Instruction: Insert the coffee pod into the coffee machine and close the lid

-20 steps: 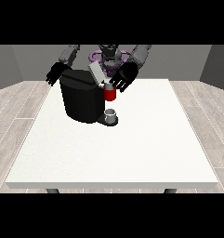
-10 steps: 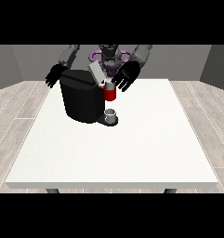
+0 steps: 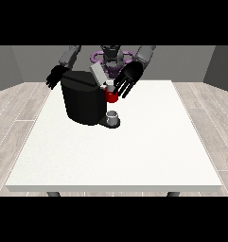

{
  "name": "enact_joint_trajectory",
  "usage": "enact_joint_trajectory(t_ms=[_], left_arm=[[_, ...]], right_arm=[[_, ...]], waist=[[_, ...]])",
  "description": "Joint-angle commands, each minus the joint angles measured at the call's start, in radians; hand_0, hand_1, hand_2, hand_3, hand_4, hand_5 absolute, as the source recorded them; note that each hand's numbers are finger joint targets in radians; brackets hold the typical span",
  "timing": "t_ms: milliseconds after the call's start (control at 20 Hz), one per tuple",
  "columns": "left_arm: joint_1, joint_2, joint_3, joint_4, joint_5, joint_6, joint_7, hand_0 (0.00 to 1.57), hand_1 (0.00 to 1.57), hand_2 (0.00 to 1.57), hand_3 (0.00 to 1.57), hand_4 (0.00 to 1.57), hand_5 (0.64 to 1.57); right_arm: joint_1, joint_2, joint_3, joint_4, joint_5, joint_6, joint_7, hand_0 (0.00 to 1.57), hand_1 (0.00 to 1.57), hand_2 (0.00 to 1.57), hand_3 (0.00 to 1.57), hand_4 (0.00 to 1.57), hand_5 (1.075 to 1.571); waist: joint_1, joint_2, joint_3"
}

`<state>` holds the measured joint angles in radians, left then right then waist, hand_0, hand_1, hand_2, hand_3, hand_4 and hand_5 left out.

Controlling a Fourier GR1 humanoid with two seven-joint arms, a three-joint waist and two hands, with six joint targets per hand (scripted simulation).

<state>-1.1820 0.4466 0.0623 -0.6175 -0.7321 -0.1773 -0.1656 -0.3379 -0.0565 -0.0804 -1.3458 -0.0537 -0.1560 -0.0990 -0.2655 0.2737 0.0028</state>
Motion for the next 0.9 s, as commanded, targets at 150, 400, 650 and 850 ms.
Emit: enact_joint_trajectory(t_ms=[150, 400, 650, 850], left_arm=[[0.054, -0.005, -0.017, 0.013, -0.033, 0.012, -0.025, 0.0, 0.0, 0.0, 0.0, 0.0, 1.571], [0.058, 0.003, -0.013, 0.002, -0.026, -0.033, -0.041, 0.0, 0.0, 0.0, 0.0, 0.0, 1.571], [0.065, 0.002, -0.01, -0.023, -0.028, -0.048, -0.032, 0.0, 0.0, 0.0, 0.0, 0.0, 1.571], [0.084, -0.049, 0.03, -0.04, 0.018, -0.048, 0.004, 0.0, 0.0, 0.0, 0.0, 0.0, 1.571]], right_arm=[[0.011, -0.001, -0.005, -0.013, -0.009, -0.006, 0.032, 0.0, 0.0, 0.0, 0.0, 0.42, 1.571], [0.031, 0.004, -0.013, 0.014, 0.006, -0.037, 0.038, 0.0, 0.0, 0.0, 0.0, 0.35, 1.571], [0.063, -0.012, -0.028, 0.051, -0.006, -0.011, 0.005, 0.0, 0.0, 0.0, 0.0, 0.38, 1.571], [0.088, 0.022, -0.019, 0.084, 0.007, -0.039, -0.036, 0.0, 0.0, 0.0, 0.0, 0.36, 1.571]], waist=[[0.003, -0.02, -0.0026], [0.04, -0.059, -0.0026], [0.056, -0.096, -0.0025], [0.086, -0.128, -0.0026]])
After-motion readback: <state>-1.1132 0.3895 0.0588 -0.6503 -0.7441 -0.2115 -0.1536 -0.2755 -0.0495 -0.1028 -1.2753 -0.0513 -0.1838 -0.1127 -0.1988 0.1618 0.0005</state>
